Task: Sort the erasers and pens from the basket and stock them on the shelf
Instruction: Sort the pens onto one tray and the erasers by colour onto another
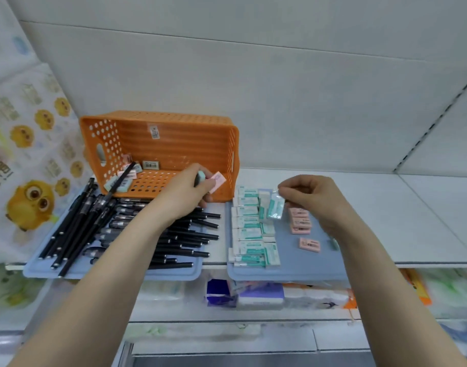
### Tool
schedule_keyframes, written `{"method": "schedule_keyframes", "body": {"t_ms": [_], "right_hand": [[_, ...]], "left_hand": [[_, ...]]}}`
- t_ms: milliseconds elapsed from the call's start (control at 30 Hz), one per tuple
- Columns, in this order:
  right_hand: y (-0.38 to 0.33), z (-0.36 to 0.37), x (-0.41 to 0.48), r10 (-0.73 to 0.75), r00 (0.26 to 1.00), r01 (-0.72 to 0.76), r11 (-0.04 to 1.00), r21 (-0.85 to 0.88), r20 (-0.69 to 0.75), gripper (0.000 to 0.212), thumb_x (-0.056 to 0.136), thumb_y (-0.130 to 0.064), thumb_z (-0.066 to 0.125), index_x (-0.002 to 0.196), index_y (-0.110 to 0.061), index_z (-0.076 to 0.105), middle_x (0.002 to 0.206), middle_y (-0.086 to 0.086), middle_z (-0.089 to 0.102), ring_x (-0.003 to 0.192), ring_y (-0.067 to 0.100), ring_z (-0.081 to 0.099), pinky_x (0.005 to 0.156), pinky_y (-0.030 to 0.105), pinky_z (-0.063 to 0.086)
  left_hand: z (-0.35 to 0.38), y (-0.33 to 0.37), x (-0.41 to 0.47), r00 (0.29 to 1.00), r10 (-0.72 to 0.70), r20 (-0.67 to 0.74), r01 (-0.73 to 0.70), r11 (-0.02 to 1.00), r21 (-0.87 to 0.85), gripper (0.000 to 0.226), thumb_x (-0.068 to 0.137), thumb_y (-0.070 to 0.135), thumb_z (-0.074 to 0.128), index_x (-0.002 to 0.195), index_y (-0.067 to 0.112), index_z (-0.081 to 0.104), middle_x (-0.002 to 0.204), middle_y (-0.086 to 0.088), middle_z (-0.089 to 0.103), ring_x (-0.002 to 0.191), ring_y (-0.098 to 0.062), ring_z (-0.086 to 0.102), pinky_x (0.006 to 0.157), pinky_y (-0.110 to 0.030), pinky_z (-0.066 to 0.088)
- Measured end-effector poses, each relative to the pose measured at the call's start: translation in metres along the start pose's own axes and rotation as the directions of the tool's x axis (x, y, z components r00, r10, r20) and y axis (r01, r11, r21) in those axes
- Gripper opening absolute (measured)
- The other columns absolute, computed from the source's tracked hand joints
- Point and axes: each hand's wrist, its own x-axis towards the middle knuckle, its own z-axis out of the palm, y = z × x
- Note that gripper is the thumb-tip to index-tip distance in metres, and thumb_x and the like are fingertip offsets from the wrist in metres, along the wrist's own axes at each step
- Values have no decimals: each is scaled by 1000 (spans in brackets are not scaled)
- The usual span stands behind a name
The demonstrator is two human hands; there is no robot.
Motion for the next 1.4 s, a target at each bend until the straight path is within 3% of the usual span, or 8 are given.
{"method": "schedule_keyframes", "body": {"t_ms": [133,300,367,433,500,800,1167,1400], "right_hand": [[3,34,0,-60,995,76,973,-218,80,7,82,-10,76,89,-11,75,79,1,75,70,13,70,66,20,54],[17,50,8,-248,966,235,720,-653,75,9,79,-22,76,86,-26,72,94,-9,55,80,6,51,69,19,36],[16,43,4,-264,964,242,815,-526,33,10,84,-21,72,92,-27,71,95,-7,59,73,3,52,67,15,39],[9,36,-3,-180,983,185,968,-172,44,10,90,-19,66,98,-22,72,92,-1,69,72,5,58,68,21,49],[3,27,-8,-126,984,121,992,46,125,14,92,-13,65,104,-13,71,89,6,72,77,9,63,69,24,53],[14,-74,-12,8,963,34,988,150,-271,15,90,-4,65,103,-10,66,87,14,71,75,15,67,65,22,54],[33,-62,-43,-33,984,110,881,-461,173,22,80,-7,75,95,-20,65,82,-3,72,75,11,66,72,22,50],[41,-55,-44,-59,984,156,736,-659,167,10,78,-26,77,87,-25,72,80,-12,69,74,0,61,68,18,46]], "left_hand": [[14,9,-16,998,29,58,-26,999,-39,13,97,18,56,108,23,60,85,-1,71,71,-8,69,71,-25,57],[24,12,-22,996,-8,89,32,962,-271,16,92,8,62,107,12,65,95,-9,72,79,-14,71,70,-19,56],[29,14,-23,996,-15,86,43,939,-341,16,90,7,64,106,9,66,92,-9,72,76,-14,71,68,-18,55],[37,19,-22,995,4,100,35,925,-378,16,89,6,66,104,6,66,87,-7,73,74,-14,70,67,-18,55],[49,27,-21,991,33,128,20,920,-391,17,87,5,68,104,2,66,84,-8,71,72,-13,69,66,-18,55],[81,46,-11,997,9,73,21,916,-400,23,96,2,54,112,16,62,109,-6,64,83,-12,72,85,-22,56],[99,46,-22,999,45,11,-38,929,-369,27,94,-2,55,108,19,65,110,-14,64,83,-13,71,79,-22,57],[102,45,-27,998,46,30,-31,922,-386,25,93,1,58,108,19,66,107,-16,68,80,-13,71,80,-20,56]]}}
